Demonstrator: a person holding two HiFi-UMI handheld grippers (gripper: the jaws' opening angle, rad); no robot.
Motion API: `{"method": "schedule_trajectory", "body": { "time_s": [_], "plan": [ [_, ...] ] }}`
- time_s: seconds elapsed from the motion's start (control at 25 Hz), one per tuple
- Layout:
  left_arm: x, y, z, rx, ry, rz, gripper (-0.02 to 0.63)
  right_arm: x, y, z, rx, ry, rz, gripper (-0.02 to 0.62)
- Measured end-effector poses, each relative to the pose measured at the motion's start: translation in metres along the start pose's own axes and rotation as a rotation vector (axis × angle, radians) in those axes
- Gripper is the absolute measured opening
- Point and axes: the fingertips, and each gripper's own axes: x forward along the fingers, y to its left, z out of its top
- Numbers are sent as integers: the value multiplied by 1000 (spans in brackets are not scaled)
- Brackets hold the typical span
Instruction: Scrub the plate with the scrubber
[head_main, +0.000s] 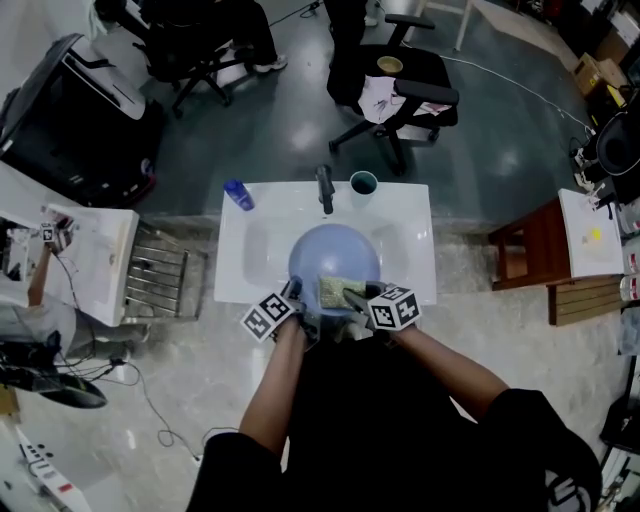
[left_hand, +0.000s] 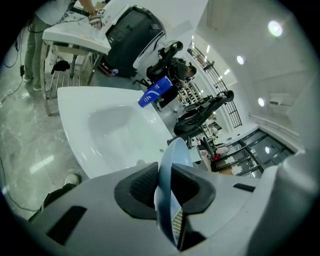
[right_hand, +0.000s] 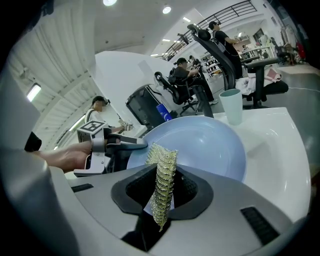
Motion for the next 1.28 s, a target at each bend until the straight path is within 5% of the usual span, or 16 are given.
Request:
{"method": "schedule_trajectory", "body": {
  "time_s": [0.68, 1.28],
  "plan": [
    [-1, -16, -16, 57, 31, -16, 54, 20, 1, 24, 7, -5, 9, 64],
    [-7, -16, -11, 95, 37, -52, 48, 12, -1, 70, 30, 7, 108, 64]
  ]
}}
